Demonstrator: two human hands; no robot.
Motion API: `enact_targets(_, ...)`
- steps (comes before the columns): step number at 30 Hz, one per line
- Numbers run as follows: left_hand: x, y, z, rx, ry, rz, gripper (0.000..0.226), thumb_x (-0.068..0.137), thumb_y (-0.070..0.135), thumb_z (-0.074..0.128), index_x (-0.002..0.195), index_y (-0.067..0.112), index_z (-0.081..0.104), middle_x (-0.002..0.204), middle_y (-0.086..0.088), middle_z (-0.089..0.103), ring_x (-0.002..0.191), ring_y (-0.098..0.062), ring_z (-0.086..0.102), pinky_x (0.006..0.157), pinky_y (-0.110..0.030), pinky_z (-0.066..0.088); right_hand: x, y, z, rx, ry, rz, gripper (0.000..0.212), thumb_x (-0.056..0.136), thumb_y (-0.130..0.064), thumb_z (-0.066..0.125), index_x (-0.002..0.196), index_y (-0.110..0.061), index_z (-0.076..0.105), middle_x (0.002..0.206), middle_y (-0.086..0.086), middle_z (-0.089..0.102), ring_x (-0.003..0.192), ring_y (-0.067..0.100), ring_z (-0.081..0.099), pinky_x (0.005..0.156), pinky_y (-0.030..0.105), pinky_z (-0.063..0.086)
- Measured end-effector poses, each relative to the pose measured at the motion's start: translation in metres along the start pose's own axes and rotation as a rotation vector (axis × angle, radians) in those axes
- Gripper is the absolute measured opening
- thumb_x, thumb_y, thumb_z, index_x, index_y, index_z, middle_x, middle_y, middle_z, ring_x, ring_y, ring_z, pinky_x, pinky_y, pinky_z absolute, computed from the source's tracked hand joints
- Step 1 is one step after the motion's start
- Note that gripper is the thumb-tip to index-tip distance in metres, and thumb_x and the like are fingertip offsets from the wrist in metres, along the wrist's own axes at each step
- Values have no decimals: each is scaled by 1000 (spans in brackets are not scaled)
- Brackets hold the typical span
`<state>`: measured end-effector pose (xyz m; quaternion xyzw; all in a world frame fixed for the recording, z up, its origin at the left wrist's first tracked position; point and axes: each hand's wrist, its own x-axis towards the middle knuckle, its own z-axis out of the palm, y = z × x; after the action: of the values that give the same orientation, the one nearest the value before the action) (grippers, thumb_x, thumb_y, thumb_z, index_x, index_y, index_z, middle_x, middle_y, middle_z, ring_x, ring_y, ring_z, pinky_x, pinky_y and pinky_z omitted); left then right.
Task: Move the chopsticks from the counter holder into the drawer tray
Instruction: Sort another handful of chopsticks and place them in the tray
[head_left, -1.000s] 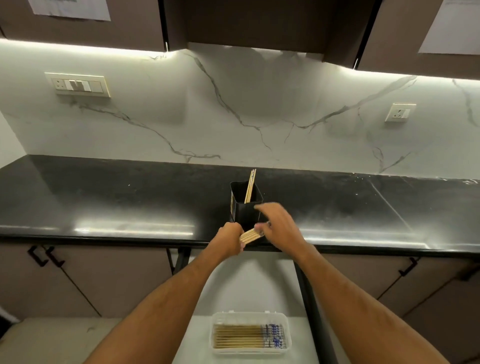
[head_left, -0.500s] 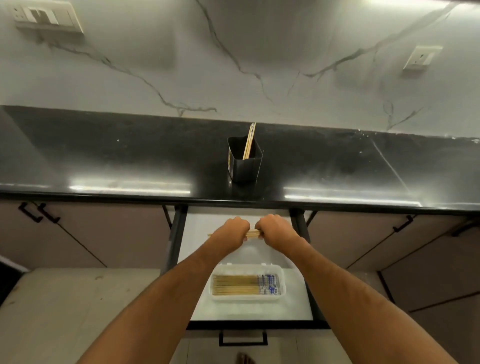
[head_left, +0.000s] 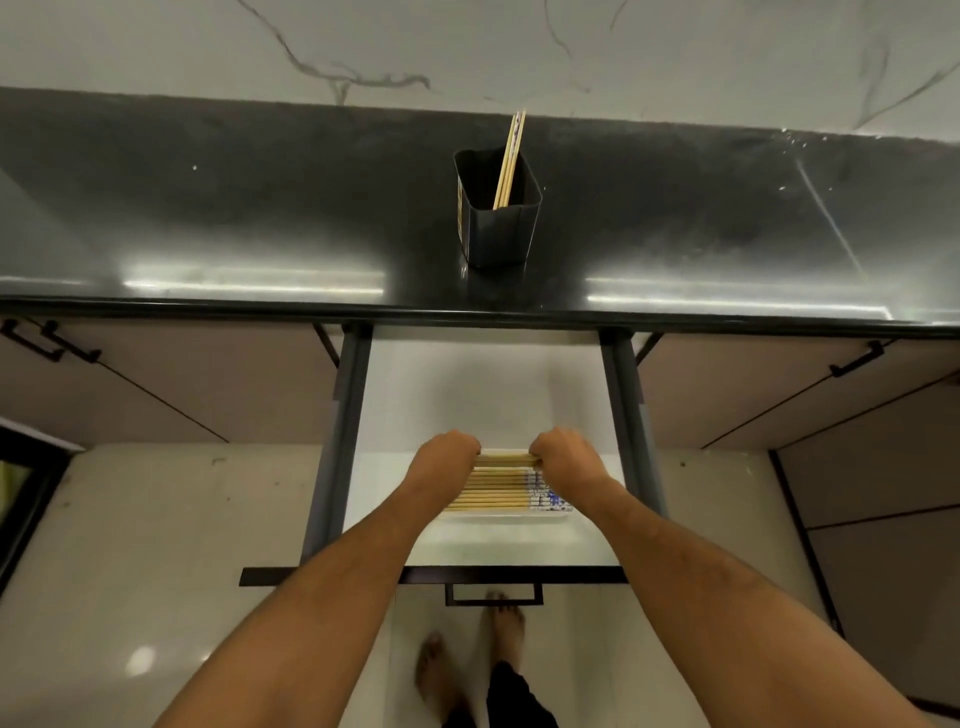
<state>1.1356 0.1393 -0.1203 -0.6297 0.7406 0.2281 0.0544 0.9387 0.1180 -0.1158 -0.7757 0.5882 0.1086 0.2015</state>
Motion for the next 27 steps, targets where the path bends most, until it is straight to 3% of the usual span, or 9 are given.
enact_targets(5,2,-7,32,19,5,-35,19,96,6,52,99,14,69,98,-9,67,86,-26,67,77,-33,57,7,7,27,-33,-46,-20,18,94,-3,59,95,-9,75,91,11,70,80,29,67,73,35,54)
enact_targets(11,9,-9,55,32,4,-68,19,94,10,61,107,16,73,105,-6,70,95,-21,67,83,-26,54,19,4,46,-111,-59,-36,26,83,8,58,94,-10,74,97,9,70,88,30,69,82,42,59)
enact_targets(20,19,-10,65,44,-7,-115,20,95,11,61,108,16,75,105,-5,72,94,-19,69,86,-27,57,27,4,68,-114,-68,-17,19,94,-7,64,108,-11,75,108,10,72,94,26,72,88,37,60)
enact_targets(27,24,-10,70,127,-8,-108,18,94,19,63,107,21,76,103,-2,73,96,-19,68,87,-28,56,26,2,76,-170,3,-58,25,93,-12,69,117,-9,74,116,12,70,99,27,71,89,38,59)
